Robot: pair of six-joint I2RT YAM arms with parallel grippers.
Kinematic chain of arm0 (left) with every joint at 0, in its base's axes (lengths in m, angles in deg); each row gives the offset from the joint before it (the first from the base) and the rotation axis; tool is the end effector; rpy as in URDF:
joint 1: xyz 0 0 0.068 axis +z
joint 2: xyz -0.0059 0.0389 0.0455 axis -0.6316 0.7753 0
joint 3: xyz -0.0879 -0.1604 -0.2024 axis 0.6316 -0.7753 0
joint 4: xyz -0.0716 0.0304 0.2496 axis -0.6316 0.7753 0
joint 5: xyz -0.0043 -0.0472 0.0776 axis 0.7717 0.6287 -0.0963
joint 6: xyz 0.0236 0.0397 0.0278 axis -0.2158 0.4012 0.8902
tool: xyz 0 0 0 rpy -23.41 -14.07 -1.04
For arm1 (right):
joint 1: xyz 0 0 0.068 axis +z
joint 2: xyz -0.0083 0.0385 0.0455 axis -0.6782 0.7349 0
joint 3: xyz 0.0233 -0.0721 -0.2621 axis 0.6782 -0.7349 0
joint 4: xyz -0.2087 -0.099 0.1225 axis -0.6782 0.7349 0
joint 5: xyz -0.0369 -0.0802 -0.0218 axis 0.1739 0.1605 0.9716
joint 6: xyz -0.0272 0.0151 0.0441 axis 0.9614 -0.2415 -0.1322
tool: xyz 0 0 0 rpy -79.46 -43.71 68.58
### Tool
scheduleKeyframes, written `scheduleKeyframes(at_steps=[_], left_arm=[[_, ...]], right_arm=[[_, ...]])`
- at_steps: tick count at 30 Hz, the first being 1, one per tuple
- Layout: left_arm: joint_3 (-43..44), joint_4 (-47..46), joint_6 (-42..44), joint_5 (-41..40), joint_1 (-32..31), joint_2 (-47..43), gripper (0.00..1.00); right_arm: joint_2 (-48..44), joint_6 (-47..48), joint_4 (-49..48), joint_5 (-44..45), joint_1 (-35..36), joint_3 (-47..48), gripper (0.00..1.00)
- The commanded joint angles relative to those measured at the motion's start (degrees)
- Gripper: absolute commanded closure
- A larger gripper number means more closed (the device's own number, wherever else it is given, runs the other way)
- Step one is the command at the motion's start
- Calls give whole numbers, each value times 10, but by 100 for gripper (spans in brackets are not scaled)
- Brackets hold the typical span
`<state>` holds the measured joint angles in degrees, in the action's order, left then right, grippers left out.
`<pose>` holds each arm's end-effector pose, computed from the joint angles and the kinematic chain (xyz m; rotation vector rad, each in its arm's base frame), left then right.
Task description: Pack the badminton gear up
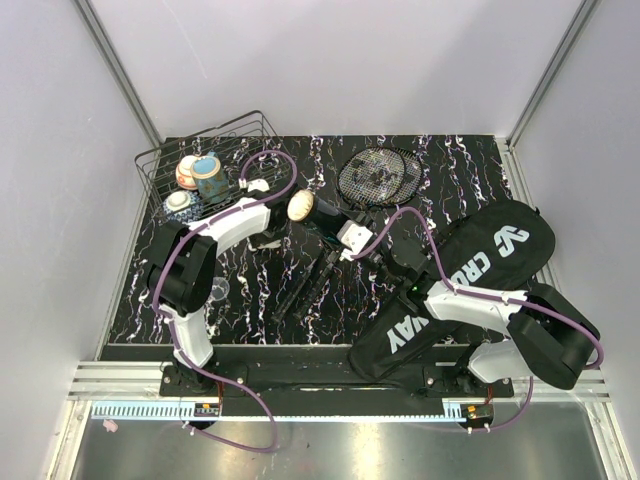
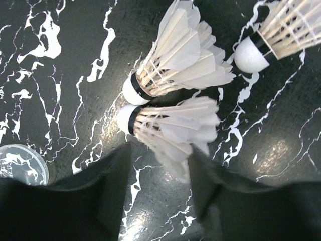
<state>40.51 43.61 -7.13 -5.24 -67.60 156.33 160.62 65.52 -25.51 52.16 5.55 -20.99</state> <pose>0.3268 -0.1557 0.1901 -0.6098 2.4963 0.3427 0.1899 0.2164 0.2620 -0.9365 1.0396 0.2957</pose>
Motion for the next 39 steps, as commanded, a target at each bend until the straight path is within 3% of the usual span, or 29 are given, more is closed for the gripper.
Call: scheduleKeyframes(at_steps=[1, 8, 12, 14, 17, 21, 26, 27, 30, 34, 39], left_arm=[[7, -14, -6, -54, -1, -19, 58], [-55, -8, -4, -28, -1, -119, 95], [-103, 10, 14, -27, 6, -272, 100], [-110, 7, 67, 0, 14, -371, 100], [-101, -25, 143, 114, 52, -485, 100], [-82, -93, 210, 375, 120, -583, 99], [-35, -94, 252, 575, 130, -567, 99], [-35, -112, 249, 644, 131, -558, 100], [-58, -186, 200, 740, 131, -548, 100], [-66, -201, 180, 788, 130, -529, 100], [-37, -139, 217, 781, 131, -531, 100]], right_arm=[[-15, -15, -34, 13, 0, -1, 56], [-15, -13, -28, 10, 0, -1, 56], [-13, -11, -21, 4, 0, 1, 56], [-12, -11, -20, -10, 0, 2, 56], [-10, -11, -10, -40, 1, 5, 56], [-13, -10, 8, -82, 0, 9, 56], [-26, -18, 5, -136, 0, 4, 56], [-27, -22, 4, -140, 0, 4, 56], [-21, -24, 0, -143, 0, 3, 56], [-21, -25, -23, -132, 0, -7, 56], [-20, -18, -26, -94, 0, -9, 57]])
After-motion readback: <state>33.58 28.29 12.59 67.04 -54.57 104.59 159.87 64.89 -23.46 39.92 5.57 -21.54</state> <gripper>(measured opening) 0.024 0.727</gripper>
